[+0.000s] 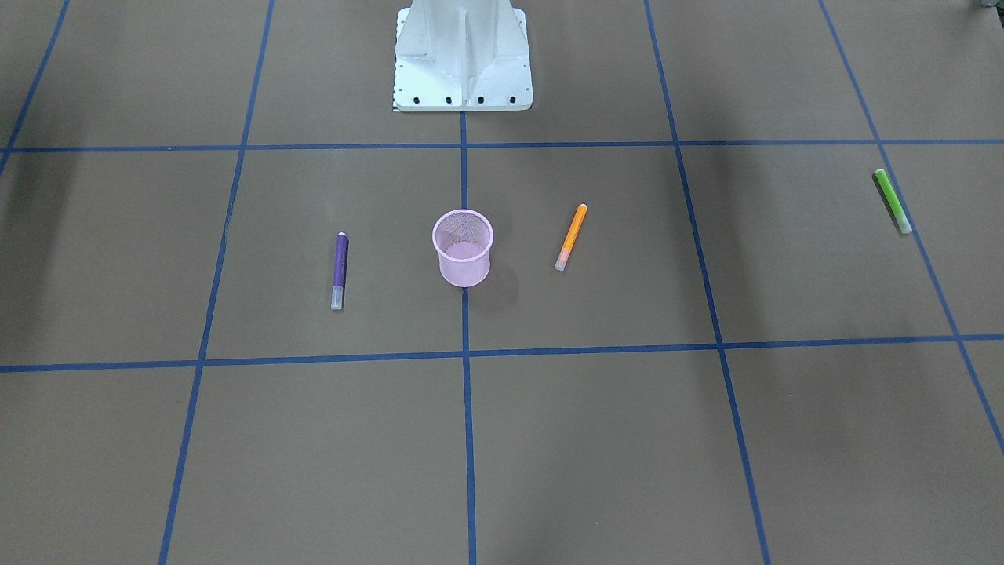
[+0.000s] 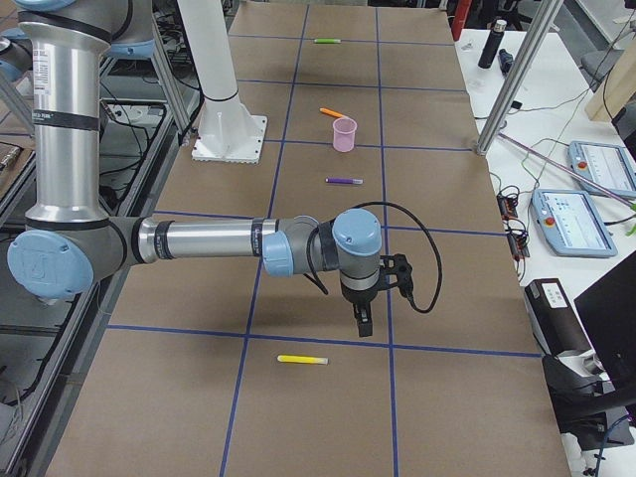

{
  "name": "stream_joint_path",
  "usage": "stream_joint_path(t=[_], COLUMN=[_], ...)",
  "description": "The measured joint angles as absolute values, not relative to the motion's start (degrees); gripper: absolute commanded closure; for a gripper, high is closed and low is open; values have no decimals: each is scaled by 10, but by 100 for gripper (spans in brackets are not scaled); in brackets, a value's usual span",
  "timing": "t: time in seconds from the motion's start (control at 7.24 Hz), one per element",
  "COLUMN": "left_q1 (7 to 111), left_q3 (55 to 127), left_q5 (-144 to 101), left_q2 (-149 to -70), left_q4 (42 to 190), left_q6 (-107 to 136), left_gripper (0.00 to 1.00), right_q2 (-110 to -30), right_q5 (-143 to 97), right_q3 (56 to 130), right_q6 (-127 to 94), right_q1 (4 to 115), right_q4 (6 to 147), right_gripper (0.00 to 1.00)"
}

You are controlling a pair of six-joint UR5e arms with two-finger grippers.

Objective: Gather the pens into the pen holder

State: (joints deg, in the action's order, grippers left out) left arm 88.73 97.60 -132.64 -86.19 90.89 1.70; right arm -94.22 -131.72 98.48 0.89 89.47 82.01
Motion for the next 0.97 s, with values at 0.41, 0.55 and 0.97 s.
stream_joint_path(t=[0.41,0.55,0.97], left_q1=[888,888,888], left_q3=[988,985,976], left_q5=[-1326,-1326,-1331], left_q2=[-875,-877,-883], left_q4=[980,1029,1088], left_q6=[18,19,20], left_gripper=[0,0,0], right_q2=[-943,-944,-979], right_q5=[-1318,-1317,-1317], right_q3=[988,989,983], right_q6=[7,8,-4], right_q1=[895,895,891], right_q4=[740,729,645], right_gripper=[0,0,0])
